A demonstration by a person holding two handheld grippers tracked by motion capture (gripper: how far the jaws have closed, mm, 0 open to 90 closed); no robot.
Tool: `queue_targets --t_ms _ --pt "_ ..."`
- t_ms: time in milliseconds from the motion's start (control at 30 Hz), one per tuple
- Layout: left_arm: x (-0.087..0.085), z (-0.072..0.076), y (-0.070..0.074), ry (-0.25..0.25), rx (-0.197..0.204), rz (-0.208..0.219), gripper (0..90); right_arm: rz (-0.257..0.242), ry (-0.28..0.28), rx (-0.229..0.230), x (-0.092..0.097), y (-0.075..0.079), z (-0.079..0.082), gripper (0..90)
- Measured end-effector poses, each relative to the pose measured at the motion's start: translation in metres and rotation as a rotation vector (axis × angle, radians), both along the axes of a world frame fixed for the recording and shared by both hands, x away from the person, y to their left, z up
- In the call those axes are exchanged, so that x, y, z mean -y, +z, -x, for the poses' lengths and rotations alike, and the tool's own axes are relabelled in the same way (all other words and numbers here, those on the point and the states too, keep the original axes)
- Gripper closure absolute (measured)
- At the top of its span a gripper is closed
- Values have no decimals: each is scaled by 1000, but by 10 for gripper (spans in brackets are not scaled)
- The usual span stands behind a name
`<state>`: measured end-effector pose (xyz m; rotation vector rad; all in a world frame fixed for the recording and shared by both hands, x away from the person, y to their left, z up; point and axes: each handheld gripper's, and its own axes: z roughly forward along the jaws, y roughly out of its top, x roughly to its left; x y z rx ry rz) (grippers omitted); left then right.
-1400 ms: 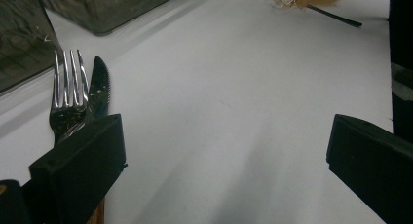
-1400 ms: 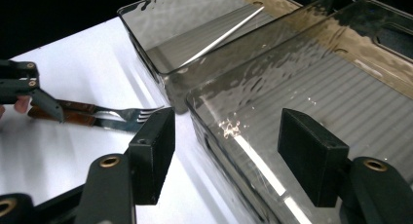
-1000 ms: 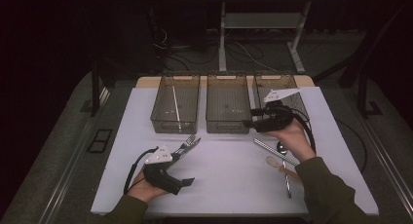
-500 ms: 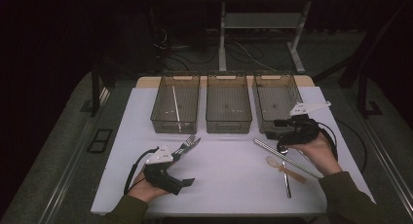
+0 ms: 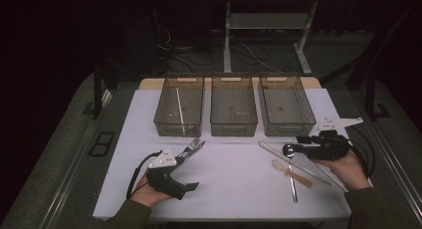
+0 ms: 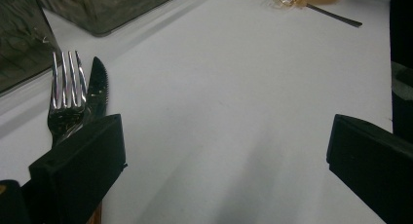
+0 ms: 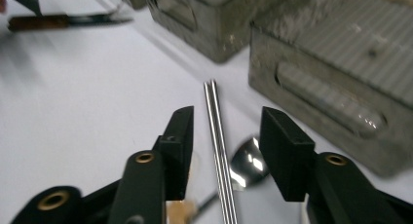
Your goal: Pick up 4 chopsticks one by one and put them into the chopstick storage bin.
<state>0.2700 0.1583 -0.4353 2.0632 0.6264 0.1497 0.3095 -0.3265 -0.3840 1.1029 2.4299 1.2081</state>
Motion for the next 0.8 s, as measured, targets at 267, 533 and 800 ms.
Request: queue_targets --t_ms 267,533,800 --pt "0 0 0 0 1 -1 0 69 -24 -45 17 -4 17 647" --pt "0 0 0 0 1 -3 0 148 -45 -79 31 -12 29 706" --pt "1 0 0 0 0 -4 0 248 -84 -148 49 -22 33 755"
